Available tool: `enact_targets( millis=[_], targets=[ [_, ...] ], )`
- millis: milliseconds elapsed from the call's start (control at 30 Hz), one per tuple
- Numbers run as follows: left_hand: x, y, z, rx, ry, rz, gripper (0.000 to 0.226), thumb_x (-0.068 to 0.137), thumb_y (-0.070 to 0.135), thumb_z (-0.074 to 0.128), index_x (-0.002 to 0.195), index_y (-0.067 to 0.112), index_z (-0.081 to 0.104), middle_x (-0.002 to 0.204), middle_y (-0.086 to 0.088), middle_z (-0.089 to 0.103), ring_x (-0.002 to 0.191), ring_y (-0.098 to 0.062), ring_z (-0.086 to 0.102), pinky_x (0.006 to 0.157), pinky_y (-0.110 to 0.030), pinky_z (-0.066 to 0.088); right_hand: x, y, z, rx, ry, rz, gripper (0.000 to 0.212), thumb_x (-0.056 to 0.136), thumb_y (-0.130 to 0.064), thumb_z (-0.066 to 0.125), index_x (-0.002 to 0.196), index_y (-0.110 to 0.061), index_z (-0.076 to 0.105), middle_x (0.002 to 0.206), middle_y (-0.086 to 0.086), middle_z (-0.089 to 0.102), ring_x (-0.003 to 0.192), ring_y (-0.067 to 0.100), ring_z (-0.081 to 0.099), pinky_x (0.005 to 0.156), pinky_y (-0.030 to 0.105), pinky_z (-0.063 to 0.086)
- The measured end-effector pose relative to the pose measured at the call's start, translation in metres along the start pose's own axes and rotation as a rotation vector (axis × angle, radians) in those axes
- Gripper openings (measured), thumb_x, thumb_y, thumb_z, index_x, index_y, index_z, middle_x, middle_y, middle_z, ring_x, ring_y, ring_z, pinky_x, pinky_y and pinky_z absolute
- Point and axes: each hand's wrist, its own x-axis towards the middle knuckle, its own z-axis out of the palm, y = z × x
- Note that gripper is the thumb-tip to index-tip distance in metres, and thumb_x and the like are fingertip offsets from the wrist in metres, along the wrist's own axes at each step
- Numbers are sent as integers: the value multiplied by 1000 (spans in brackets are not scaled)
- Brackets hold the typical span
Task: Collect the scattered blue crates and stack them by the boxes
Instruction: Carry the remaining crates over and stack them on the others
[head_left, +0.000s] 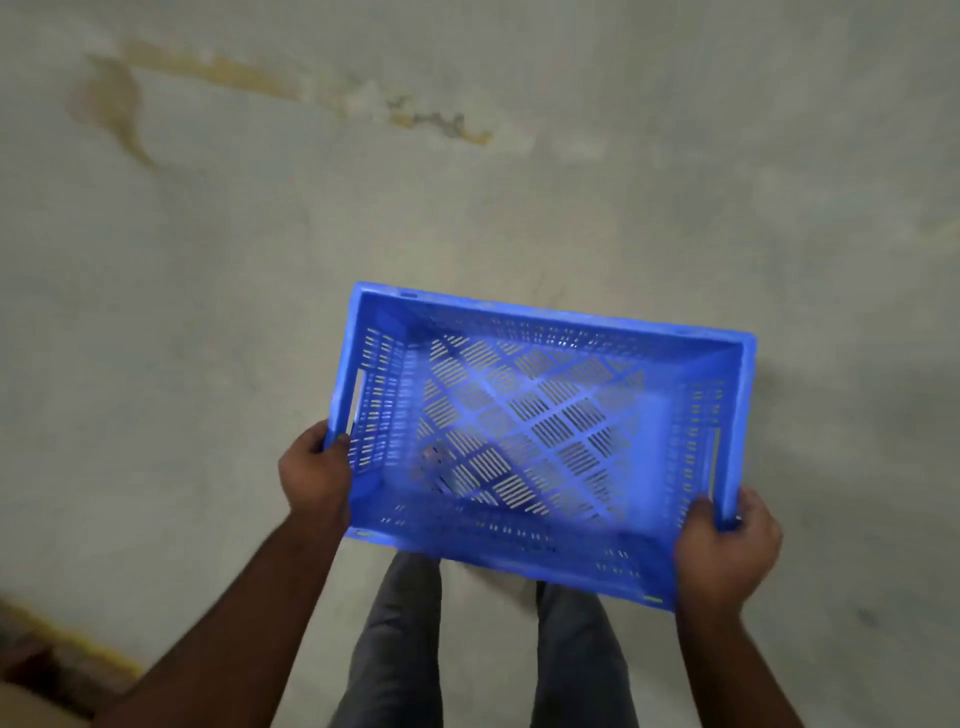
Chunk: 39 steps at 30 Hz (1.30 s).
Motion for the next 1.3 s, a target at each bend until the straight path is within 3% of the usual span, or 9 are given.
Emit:
enact_targets(
  millis=[267,433,633,733,867,967,1133,1200,1300],
  targets=[
    [-2,86,-196,-420,65,-41,18,86,-1,63,100,4,73,89,-7,66,81,-17,58,76,-32,50,-113,-221,-65,114,10,-218,59,77,-31,74,123,3,62,112,26,59,104,41,58,99,49,44],
    [45,132,-296,-623,10,-46,28,85,-8,59,73,16,66,78,-4,63,78,-19,56,72,-34,49,-177,-329,-53,213,-8,-283,58,75,-25,68,126,2,62,114,28,59,104,42,58,101,46,44],
    [115,163,-401,-705,-92,-95,39,77,-13,48,100,8,73,84,-8,68,73,-23,60,75,-38,53,-239,-439,-18,278,-59,-372,64,68,-18,52,128,2,62,118,29,58,109,42,58,105,43,41],
    [157,169,-435,-734,-63,-123,43,72,-6,54,108,6,72,92,-10,70,80,-24,62,79,-42,54,-265,-490,14,298,-100,-418,64,68,-17,51,129,1,62,120,26,60,112,40,58,106,41,42],
    [222,188,-472,-715,-18,-98,27,73,-5,58,87,11,73,89,-12,72,83,-26,64,87,-53,56,-293,-561,75,363,-155,-409,62,68,-20,53,128,-7,66,121,17,60,105,32,61,100,37,45],
    [280,215,-495,-737,23,-106,25,75,-5,59,89,10,74,93,-15,73,84,-29,66,90,-61,55,-309,-615,136,376,-209,-384,60,70,-19,55,128,-8,66,121,16,60,98,28,59,93,27,42],
    [379,263,-539,-819,114,-167,17,87,-3,62,90,10,73,97,-21,71,89,-32,66,92,-61,55,-340,-721,241,360,-291,-421,60,69,-20,54,127,-8,66,120,17,59,90,19,53,87,22,38],
    [416,275,-562,-867,174,-186,13,91,1,63,88,11,72,92,-17,73,87,-31,66,94,-60,54,-355,-770,279,335,-347,-451,61,69,-21,53,127,-7,66,120,16,59,90,20,54,87,21,38],
    [470,291,-594,-966,280,-228,17,95,3,61,83,13,69,66,5,73,71,-23,65,91,-51,54,-383,-846,336,302,-429,-507,62,68,-21,54,128,-5,65,120,18,59,90,20,54,88,24,39]
  ],
)
